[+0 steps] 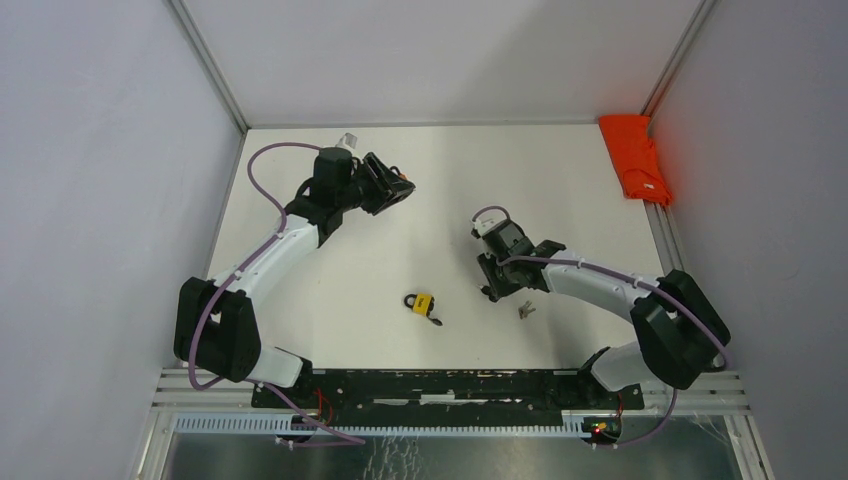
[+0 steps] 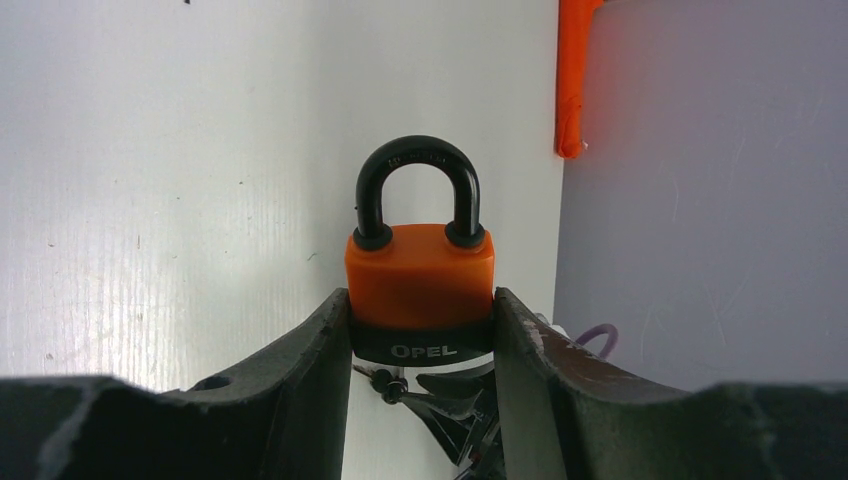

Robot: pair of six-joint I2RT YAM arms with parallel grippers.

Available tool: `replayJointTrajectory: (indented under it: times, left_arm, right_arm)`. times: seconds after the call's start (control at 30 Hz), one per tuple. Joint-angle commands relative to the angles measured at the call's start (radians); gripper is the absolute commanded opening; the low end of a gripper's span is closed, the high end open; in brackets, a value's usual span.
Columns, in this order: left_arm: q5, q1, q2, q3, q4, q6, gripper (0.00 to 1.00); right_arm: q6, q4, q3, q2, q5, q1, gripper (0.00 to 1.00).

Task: Unlock with the key

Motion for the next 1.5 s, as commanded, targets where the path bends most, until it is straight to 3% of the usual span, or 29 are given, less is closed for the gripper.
replayJointTrajectory:
  times: [0.0,0.23,0.4,0.83,1.17,1.27,1.4,1.47]
  left_arm:
    - [0.029,0.006,-0.019,0.008,0.082,0.028,0.02]
    - [0.029,0.005,-0.024,0.004,0.084,0.025,0.02]
    - [0.038,0.005,-0.024,-0.001,0.092,0.019,0.02]
    - [0.028,0.009,-0.041,-0.007,0.073,0.037,0.02]
    - [0.035,0.022,-0.029,-0.002,0.072,0.045,0.02]
    - [0.040,0.022,-0.022,-0.002,0.083,0.039,0.02]
    - [0.052,0.022,-0.011,-0.002,0.093,0.031,0.02]
    - [0.052,0.022,-0.015,-0.005,0.092,0.031,0.02]
  right_arm:
    - [0.033,-0.050,-0.041,-0.050,0.039,0.001,0.31]
    - [0.051,-0.058,-0.105,-0.099,0.055,0.004,0.27]
    - [0.045,-0.022,-0.102,-0.033,0.079,0.003,0.27]
    - [-0.022,0.037,0.195,0.231,0.126,-0.005,0.27]
    - [-0.050,0.038,0.202,0.135,0.090,0.009,0.26]
    - [-0.057,0.045,0.169,0.110,0.086,0.028,0.21]
    - [-0.053,0.063,0.164,0.141,0.061,0.042,0.03]
    - [-0.052,0.074,0.177,0.162,0.038,0.057,0.00]
